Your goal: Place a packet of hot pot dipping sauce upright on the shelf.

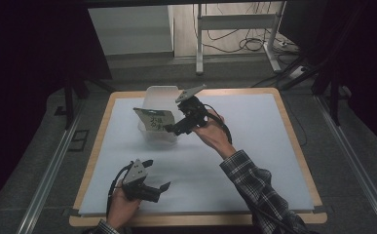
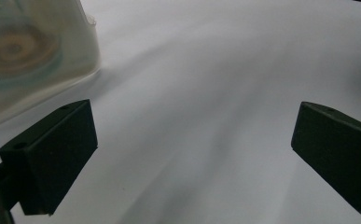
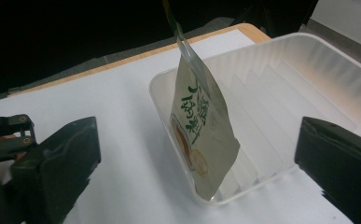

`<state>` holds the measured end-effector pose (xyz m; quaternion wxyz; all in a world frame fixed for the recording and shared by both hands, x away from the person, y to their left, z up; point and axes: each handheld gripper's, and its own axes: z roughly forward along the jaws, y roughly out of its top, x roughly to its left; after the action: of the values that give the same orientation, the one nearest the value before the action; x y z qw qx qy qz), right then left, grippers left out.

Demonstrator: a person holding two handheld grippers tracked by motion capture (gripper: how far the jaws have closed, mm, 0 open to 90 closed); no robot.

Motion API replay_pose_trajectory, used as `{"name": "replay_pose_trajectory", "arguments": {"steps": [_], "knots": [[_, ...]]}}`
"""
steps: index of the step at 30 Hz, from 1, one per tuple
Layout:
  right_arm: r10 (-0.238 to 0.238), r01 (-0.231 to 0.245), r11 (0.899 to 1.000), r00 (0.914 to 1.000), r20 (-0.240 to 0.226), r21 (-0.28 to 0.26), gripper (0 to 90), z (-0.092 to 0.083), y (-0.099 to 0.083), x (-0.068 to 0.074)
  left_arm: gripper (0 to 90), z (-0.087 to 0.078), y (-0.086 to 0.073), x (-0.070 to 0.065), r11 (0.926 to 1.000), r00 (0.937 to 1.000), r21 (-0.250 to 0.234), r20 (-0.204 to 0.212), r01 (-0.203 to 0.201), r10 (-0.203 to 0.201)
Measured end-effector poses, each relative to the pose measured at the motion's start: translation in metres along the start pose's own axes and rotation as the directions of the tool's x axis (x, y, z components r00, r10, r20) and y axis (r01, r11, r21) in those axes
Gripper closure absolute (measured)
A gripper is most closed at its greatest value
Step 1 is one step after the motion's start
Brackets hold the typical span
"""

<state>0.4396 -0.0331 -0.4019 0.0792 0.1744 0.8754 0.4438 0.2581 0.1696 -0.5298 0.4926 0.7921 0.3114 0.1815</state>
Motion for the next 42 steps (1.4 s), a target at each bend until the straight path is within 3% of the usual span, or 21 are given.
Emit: {"name": "replay_pose_trajectory", "arguments": {"steps": [9,13,21,33,42], "knots": [[0.045,-0.045,0.999,0.9989,-0.012,0.008,0.4,-0.007,-0.014,-0.001,0.1,-0.001,0.0,0.0,0.9999,0.9998,-0.012,0.018,-0.006,0.006],[0.047,-0.047,0.999,0.9989,-0.005,-0.006,0.0,-0.01,-0.021,-0.002,0.1,0.0,0.0,0.0,0.9997,0.9994,-0.015,0.026,-0.021,0.022],[0.05,-0.05,0.999,0.9988,-0.007,-0.011,0.0,-0.015,-0.033,-0.001,0.0,0.001,-0.001,0.0,0.9999,0.9993,-0.003,0.034,-0.013,0.013],[0.047,-0.047,0.999,0.9987,-0.016,-0.012,0.0,-0.026,-0.046,0.001,0.0,0.001,-0.003,0.004,0.9996,0.9988,-0.006,0.04,0.029,-0.029],[0.048,-0.048,0.999,0.9989,-0.004,-0.006,0.0,-0.035,-0.053,0.002,0.0,-0.002,-0.002,0.003,0.999,0.9993,-0.044,0.035,0.014,-0.012]]}}
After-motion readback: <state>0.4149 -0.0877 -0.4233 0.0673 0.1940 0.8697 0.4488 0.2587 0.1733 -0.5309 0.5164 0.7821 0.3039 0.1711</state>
